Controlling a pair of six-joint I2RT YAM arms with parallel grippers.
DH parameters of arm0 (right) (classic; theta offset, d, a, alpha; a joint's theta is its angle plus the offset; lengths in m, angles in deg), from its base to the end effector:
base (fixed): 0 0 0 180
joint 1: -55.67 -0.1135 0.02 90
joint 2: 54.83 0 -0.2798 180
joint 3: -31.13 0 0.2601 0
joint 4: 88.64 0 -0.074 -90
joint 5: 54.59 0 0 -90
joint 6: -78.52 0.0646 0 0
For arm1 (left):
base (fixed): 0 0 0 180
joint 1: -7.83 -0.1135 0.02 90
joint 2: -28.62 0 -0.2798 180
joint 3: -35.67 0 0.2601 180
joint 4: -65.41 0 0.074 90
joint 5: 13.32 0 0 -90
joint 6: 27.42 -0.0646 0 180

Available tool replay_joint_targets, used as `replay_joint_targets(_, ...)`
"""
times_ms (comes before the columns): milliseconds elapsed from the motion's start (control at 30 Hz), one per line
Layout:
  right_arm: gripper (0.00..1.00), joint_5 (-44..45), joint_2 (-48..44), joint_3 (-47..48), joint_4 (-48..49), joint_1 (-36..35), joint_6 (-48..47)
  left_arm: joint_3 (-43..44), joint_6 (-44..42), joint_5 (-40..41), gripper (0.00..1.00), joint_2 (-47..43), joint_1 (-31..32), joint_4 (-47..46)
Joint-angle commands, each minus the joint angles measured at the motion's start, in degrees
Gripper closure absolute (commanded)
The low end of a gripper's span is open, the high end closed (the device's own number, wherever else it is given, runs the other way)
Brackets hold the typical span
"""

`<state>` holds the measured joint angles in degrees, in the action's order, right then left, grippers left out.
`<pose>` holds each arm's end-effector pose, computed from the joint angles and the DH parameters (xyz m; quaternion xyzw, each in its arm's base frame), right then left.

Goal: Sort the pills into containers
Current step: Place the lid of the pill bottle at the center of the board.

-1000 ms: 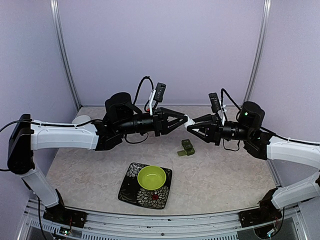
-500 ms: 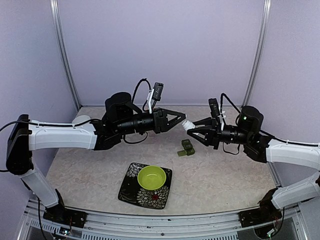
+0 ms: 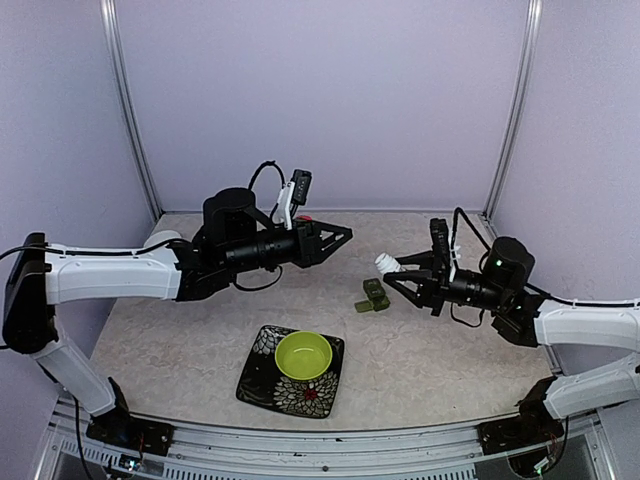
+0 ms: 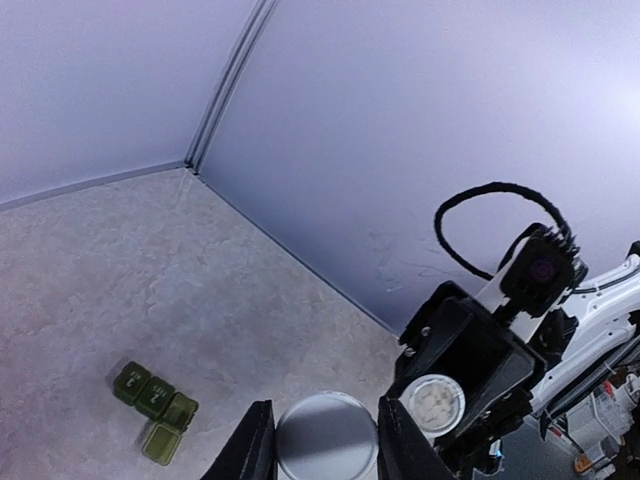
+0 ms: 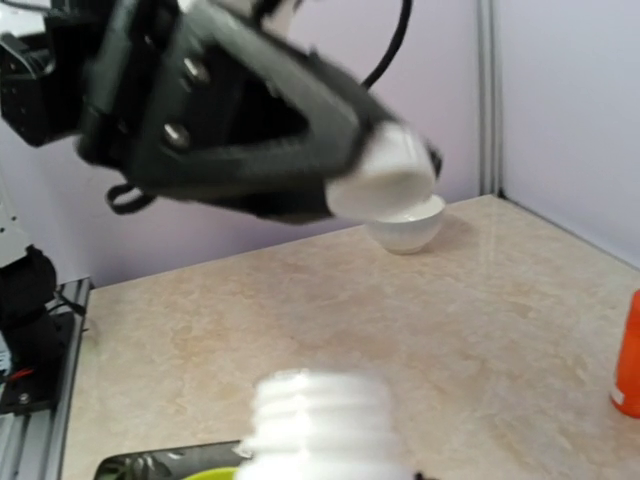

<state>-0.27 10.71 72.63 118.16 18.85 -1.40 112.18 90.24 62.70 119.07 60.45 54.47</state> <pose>0.1920 0.1908 0.2683 -0.3676 0.5876 0.4681 0.5481 0.2372 -0.3362 0.3235 0.2374 0.6849 -0.5079 0.4654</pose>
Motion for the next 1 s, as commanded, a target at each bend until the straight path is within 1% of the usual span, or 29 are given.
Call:
replay_joint_targets(0, 1.00, 4.5, -1.6, -3.3, 5.8, 0.7, -0.9, -5.1, -2.3, 3.1, 0.68, -1.4, -3.3, 1.5)
replay_joint_targets(233, 1.00, 6.7, -1.5, -7.4, 9.0, 1.5, -0.5, -12.2, -5.0, 7.1, 0.68, -2.9, -8.5, 2.0)
replay_joint_targets(333, 1.00, 6.8, -1.6, -8.1, 9.3, 2.1, -0.3, -13.3, -7.8, 11.2, 0.68, -2.4, -10.2, 3.3)
replay_joint_targets(467, 1.00, 6.9, -1.6, -9.4, 9.8, 2.7, 0.2, -13.5, -11.4, 16.5, 0.67, 0.3, -11.3, 4.9)
replay_joint_targets(633, 1.00, 6.4, -2.1, -11.0, 10.5, 3.6, 1.3, -12.7, -13.9, 20.3, 0.67, 5.3, -12.5, 5.4)
replay_joint_targets(767, 1.00, 6.3, -2.7, -11.4, 10.5, 3.9, 1.7, -11.2, -14.9, 22.8, 0.67, 9.6, -13.7, 6.1)
replay_joint_targets(967, 1.00, 6.4, -2.4, -11.9, 10.1, 4.1, 1.8, -9.5, -15.3, 26.4, 0.67, 13.3, -15.8, 7.3)
